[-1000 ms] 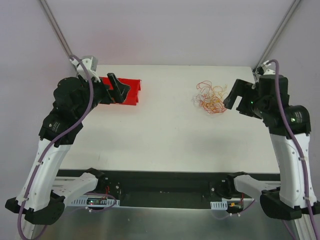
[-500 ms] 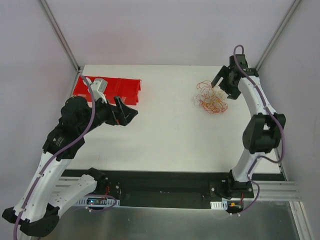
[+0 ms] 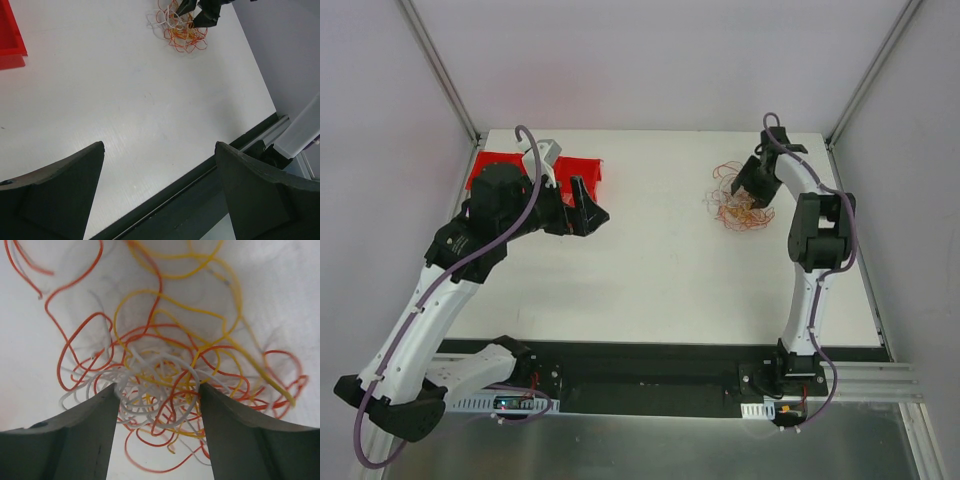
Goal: Untangle the cables
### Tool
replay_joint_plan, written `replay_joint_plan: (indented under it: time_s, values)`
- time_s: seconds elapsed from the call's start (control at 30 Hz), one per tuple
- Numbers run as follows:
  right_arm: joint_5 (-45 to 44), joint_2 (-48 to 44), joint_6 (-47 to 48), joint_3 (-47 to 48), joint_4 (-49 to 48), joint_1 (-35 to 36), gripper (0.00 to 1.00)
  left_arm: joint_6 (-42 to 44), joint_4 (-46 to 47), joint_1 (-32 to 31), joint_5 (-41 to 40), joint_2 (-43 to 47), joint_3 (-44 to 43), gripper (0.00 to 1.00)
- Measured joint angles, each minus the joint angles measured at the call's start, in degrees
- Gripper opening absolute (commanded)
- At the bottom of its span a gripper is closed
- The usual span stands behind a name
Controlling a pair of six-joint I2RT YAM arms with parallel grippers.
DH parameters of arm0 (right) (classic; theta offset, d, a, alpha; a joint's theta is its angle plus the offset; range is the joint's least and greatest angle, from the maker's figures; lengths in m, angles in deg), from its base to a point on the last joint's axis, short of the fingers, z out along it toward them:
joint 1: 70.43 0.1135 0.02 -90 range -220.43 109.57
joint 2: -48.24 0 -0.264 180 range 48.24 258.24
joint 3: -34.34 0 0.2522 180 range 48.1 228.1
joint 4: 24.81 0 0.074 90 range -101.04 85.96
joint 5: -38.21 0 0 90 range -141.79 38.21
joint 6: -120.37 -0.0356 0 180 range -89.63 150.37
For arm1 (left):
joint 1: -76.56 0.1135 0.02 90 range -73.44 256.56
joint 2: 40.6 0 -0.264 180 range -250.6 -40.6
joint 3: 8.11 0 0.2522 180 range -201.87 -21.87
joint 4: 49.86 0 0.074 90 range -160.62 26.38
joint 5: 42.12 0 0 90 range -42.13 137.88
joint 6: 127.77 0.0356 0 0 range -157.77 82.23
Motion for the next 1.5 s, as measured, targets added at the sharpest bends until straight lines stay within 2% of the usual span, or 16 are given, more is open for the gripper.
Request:
replay_joint_plan:
  time_s: [0.13,0.27,0.37,0.53,0.63,0.7,0.87,1.0,1.07,1.2,1.3,1.5]
  values:
    - [3.19,-0.85,2.89,-5.6,-2.64,4.28,0.37,0.07,-0.7,0.0,0.2,-1.79,-1.51,0.88]
    - [7.67,-6.67,4.72,-16.79,-6.93,10.45,0.33,-0.83,-1.73,0.0,0.46,-4.0,-1.77,0.86]
    - [10.36,-13.22,6.54,-25.88,-8.33,17.16,0.36,-2.25,-2.01,0.0,1.22,-7.02,-2.34,0.84]
    - [13.33,-25.86,11.15,-38.01,-9.01,29.59,0.54,-5.33,-2.03,0.0,4.33,-13.07,-2.51,0.74]
    - [14.82,-33.07,13.31,-41.77,-7.82,32.72,0.59,-6.82,-1.99,0.0,6.78,-17.38,-2.58,0.67]
    - [14.73,-36.79,14.32,-42.86,-6.93,31.87,0.61,-7.76,-1.97,0.0,8.68,-20.72,-2.58,0.65]
    - [13.66,-40.85,13.27,-42.66,-5.9,23.98,0.57,-9.99,-1.97,-0.7,12.98,-28.28,-2.56,0.72]
    - [11.78,-37.46,8.68,-38.99,-2.99,14.67,0.51,-10.51,-1.99,-2.75,15.45,-31.78,-2.56,0.72]
    - [10.36,-34.01,7.85,-35.65,-1.16,12.41,0.5,-10.51,-1.97,-4.48,15.54,-32.74,-2.56,0.7]
    - [8.11,-28.83,7.82,-30.8,1.49,11.82,0.49,-11.34,-2.05,-8.44,15.43,-34.16,-3.04,0.65]
    - [7.82,-27.41,7.74,-29.81,2.8,11.8,0.47,-11.5,-2.21,-10.6,15.19,-35.01,-4.92,0.66]
    - [8.13,-23.28,7.34,-29.51,2.8,11.78,0.41,-11.37,-2.56,-11.5,13.03,-33.62,-7.17,0.65]
